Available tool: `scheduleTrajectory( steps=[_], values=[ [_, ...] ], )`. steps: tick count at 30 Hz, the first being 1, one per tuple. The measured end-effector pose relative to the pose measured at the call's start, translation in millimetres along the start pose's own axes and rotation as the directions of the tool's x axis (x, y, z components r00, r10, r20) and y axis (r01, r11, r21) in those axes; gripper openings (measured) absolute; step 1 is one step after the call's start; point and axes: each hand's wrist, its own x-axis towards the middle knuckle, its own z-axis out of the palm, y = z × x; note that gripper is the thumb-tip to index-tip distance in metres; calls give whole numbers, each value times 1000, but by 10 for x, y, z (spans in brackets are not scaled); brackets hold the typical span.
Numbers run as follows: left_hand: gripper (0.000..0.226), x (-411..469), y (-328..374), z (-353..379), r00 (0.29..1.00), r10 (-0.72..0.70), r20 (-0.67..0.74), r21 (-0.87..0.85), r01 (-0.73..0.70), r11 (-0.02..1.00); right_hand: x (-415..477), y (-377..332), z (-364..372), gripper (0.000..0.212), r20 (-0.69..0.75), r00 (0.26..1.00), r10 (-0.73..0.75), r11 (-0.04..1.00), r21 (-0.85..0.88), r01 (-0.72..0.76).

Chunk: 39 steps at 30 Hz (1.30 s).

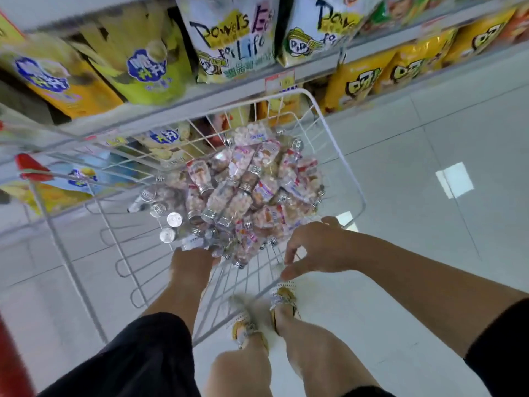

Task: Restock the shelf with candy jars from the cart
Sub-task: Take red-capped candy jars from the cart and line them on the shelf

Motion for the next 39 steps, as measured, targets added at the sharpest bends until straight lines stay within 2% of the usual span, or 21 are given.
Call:
scheduleTrajectory(
  steps=[3, 5, 8, 9, 10, 14, 16, 20, 22, 28, 32, 34, 39],
  values=[
    [24, -166, 13, -103, 999, -50, -11, -39, 49, 998, -18, -30, -13, 51, 11, 1000, 2, 1000, 22, -3],
    [13, -373, 4, -306, 997, -75, -10, -96, 74, 993, -73, -58, 17, 48, -37, 999, 28, 998, 63, -26],
    [27, -640, 29, -533, 992, -115, -43, -243, 101, 965, -165, -66, 169, 45, -114, 988, 106, 993, 71, -98],
    [27, -976, -138, -755, 985, -161, -64, -341, 130, 931, -367, -260, 78, 43, -200, 977, 68, 997, 39, -61],
    [25, -1199, -202, -948, 979, -183, -92, -424, 127, 897, -482, -376, 25, 39, -224, 973, 58, 998, 27, -53],
    [15, -1815, -331, -1475, 941, -196, -276, -692, -53, 720, -890, -748, -253, 39, -282, 958, -50, 986, 139, 93],
    [26, -2271, -425, -1802, 900, -189, -392, -737, -184, 650, -1169, -1020, -520, 38, -370, 921, -119, 961, 191, 200],
    [42, -3061, -572, -2430, 763, -312, -566, -787, -387, 481, -1636, -1489, -1093, 57, -584, 778, -232, 910, 152, 386],
    [45, -3391, -598, -2679, 688, -366, -627, -768, -468, 437, -1872, -1685, -1335, 64, -658, 699, -282, 883, 107, 456],
    [43, -3971, -671, -3270, 464, -489, -738, -653, -672, 348, -2419, -2132, -1939, 48, -787, 506, -352, 811, 14, 585],
    [44, -4164, -838, -3586, 399, -512, -760, -592, -751, 294, -2611, -2374, -2380, 43, -822, 421, -383, 765, -27, 643],
    [42, -4233, -943, -3726, 379, -505, -775, -572, -760, 307, -2661, -2504, -2595, 47, -832, 395, -389, 751, -39, 659],
    [40, -4243, -1313, -4012, 370, -523, -768, -584, -740, 334, -2668, -2785, -3155, 45, -857, 373, -356, 735, -10, 678]
  ],
)
